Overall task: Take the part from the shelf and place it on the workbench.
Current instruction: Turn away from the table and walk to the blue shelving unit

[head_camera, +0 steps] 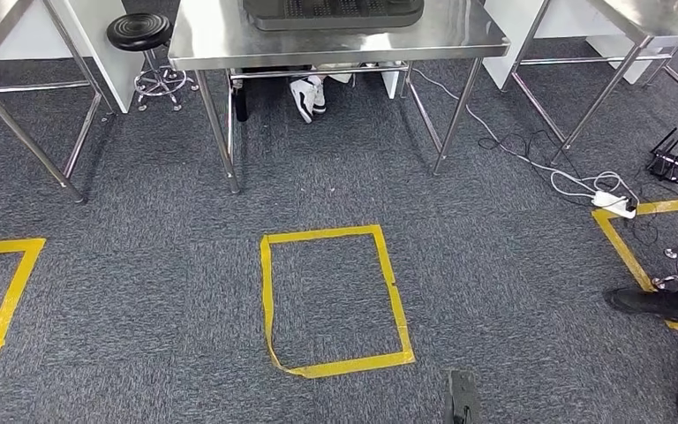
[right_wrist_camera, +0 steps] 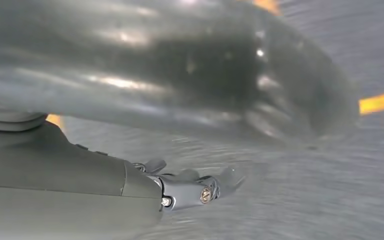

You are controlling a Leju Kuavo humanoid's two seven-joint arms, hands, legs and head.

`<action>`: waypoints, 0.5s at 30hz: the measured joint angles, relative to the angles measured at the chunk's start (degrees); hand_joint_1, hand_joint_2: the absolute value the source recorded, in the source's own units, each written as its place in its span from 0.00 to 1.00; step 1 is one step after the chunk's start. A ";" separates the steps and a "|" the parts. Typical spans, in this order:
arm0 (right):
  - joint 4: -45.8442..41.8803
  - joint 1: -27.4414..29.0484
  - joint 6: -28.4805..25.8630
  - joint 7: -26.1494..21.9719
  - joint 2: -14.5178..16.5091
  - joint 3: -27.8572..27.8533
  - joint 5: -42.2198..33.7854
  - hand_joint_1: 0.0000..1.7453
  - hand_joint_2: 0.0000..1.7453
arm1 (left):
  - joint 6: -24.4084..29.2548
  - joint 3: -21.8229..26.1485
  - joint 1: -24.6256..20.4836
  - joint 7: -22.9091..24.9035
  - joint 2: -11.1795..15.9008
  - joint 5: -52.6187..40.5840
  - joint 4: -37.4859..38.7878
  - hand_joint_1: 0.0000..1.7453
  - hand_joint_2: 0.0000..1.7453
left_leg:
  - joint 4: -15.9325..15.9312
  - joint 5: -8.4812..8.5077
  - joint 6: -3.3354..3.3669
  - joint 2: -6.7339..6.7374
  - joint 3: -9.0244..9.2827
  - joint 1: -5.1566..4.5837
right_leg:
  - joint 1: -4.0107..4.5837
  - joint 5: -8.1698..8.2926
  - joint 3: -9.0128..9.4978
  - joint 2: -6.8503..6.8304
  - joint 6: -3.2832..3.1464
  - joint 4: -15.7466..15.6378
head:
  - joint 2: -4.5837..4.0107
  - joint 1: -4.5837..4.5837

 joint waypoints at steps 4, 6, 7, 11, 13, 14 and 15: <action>3.49 2.06 1.05 9.34 -0.86 0.08 2.38 0.00 0.00 | 0.03 0.00 0.14 -0.10 -0.09 -0.25 0.01 0.00 0.00 | 0.14 2.68 -0.77 -0.01 -2.70 0.17 | -0.40 3.71 6.21 -0.01 2.19 -2.95 | -0.01 0.03; 4.40 2.51 1.74 13.55 -0.95 0.54 4.20 0.00 0.00 | 0.07 0.02 0.27 -0.33 -0.08 -0.27 0.00 0.00 0.00 | 0.16 3.71 -1.58 0.14 -3.36 0.09 | -0.10 2.46 12.39 0.02 1.46 -11.75 | -0.01 0.00; 4.78 2.61 2.03 15.32 -0.96 0.94 5.15 0.00 0.00 | 0.08 0.04 0.31 -0.54 -0.06 -0.26 0.00 0.00 0.00 | 0.06 4.16 -1.99 0.31 -3.34 0.02 | 0.11 1.49 14.13 0.04 0.89 -14.65 | -0.01 -0.05; 5.95 3.41 1.75 19.35 -0.95 2.71 7.97 0.00 0.00 | 0.06 0.51 0.67 -1.38 0.01 0.10 0.02 0.00 0.00 | 0.75 3.46 -3.30 0.61 -3.44 0.30 | 0.01 1.88 14.24 -0.04 -1.14 -16.36 | -0.01 -0.28; 6.26 3.80 1.53 19.43 -0.94 3.56 8.98 0.00 0.00 | 0.05 0.91 1.07 -1.83 0.05 0.38 0.02 0.00 0.00 | 6.17 -1.49 -3.54 0.38 -5.12 0.37 | -0.11 2.62 13.67 -0.13 -2.12 -16.39 | 0.00 -0.35; 6.40 3.95 1.85 19.23 -0.93 4.01 9.38 0.00 0.00 | 0.04 1.04 1.25 -2.06 0.06 0.48 0.02 0.00 0.00 | 10.19 -4.09 -3.65 0.25 -6.23 0.36 | 0.04 2.91 13.35 -0.14 -2.44 -16.35 | 0.00 -0.38; 6.55 4.07 2.44 18.97 -0.91 4.45 9.63 0.00 0.00 | 0.02 1.15 1.36 -2.28 0.07 0.50 0.02 0.00 0.00 | 13.62 -5.67 -3.77 0.14 -7.03 0.35 | 0.19 3.10 13.08 -0.15 -2.53 -16.31 | 0.00 -0.36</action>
